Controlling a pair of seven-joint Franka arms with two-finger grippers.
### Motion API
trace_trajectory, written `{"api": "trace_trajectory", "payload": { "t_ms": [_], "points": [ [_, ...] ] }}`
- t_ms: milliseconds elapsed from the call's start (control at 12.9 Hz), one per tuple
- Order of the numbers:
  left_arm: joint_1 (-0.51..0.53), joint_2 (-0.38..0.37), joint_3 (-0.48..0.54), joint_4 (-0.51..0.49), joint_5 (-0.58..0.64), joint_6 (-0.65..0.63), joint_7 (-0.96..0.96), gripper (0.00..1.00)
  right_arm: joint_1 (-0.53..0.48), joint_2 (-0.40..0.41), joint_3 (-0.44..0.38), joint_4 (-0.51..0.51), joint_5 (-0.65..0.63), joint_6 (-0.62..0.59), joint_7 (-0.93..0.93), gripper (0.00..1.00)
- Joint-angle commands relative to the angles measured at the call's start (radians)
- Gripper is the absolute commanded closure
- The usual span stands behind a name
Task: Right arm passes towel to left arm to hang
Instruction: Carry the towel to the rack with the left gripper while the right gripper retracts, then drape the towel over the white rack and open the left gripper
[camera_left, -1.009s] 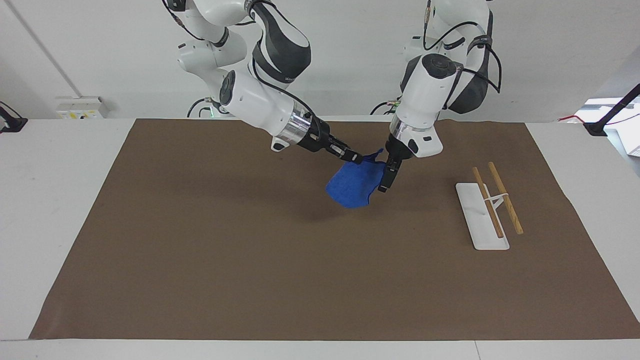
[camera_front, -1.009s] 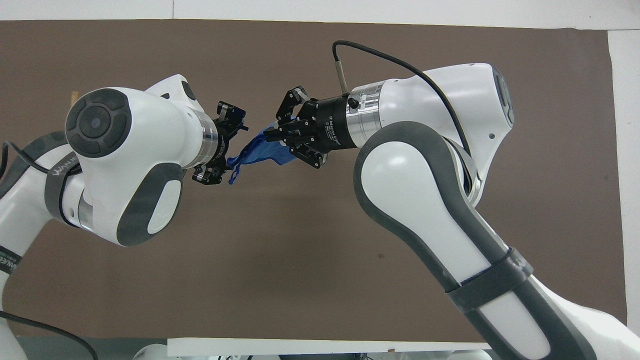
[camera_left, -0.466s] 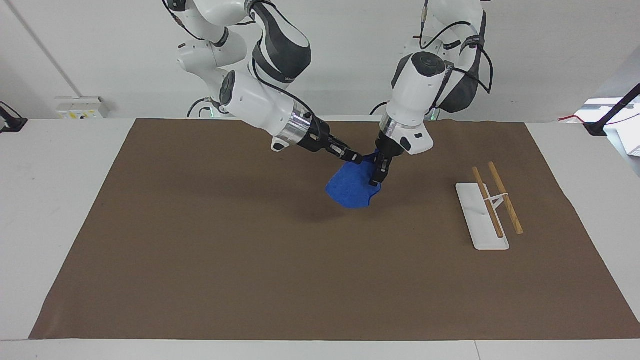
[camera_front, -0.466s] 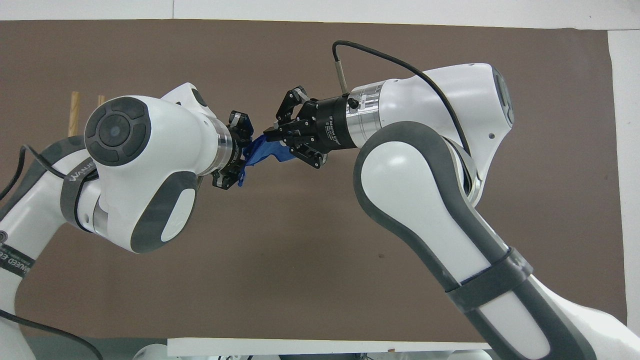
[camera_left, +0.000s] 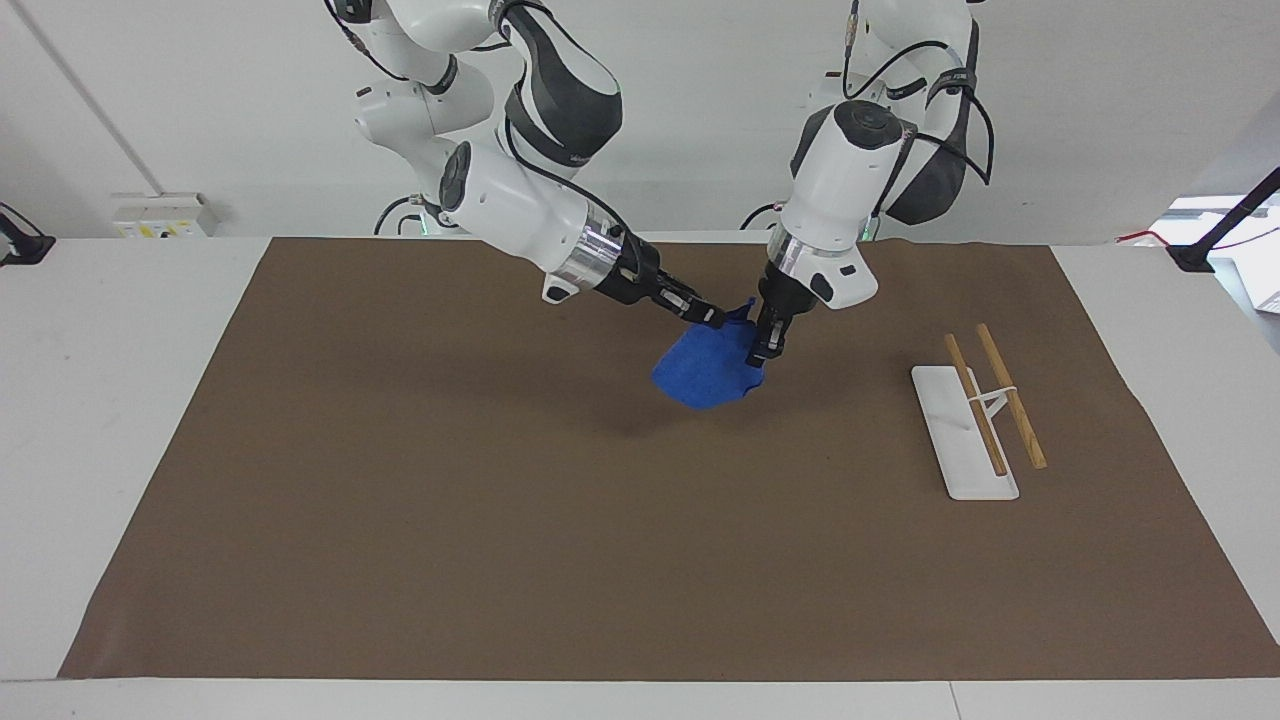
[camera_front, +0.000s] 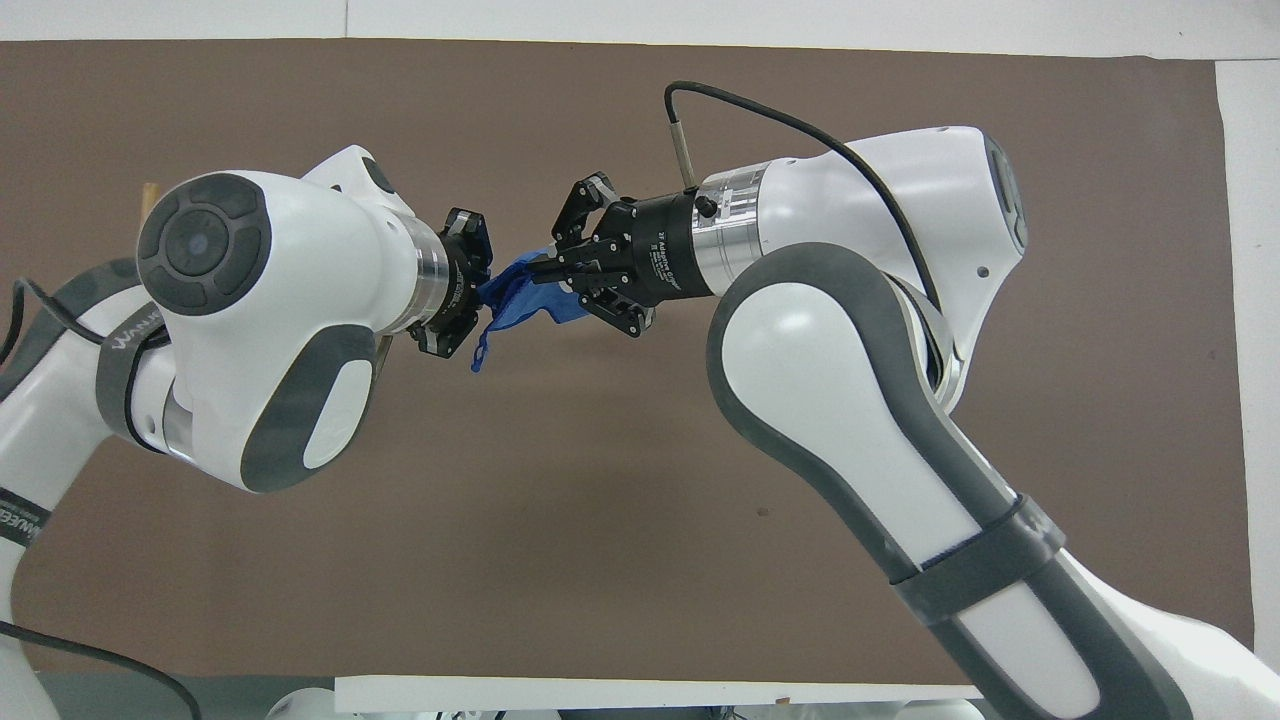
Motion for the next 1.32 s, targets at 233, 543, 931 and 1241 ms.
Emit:
{"api": "trace_trajectory", "payload": {
  "t_ms": [233, 543, 931, 1241],
  "points": [
    [0.008, 0.066, 0.005, 0.179, 0.057, -0.094, 0.048, 1.0, -0.01, -0.002, -0.006, -0.012, -0.21, 0.023, -0.133, 0.0],
    [0.075, 0.046, 0.02, 0.225, 0.069, -0.111, 0.211, 1.0, -0.186, -0.01, -0.007, -0.061, -0.609, 0.004, -0.403, 0.0],
    [0.279, 0.02, 0.022, 0.211, 0.089, -0.199, 0.584, 1.0, -0.424, -0.025, -0.01, 0.008, -0.892, -0.207, -0.793, 0.0],
    [0.446, 0.008, 0.022, 0.156, 0.092, -0.173, 0.839, 1.0, -0.463, -0.059, -0.016, 0.216, -1.094, -0.535, -0.861, 0.0]
  ]
}}
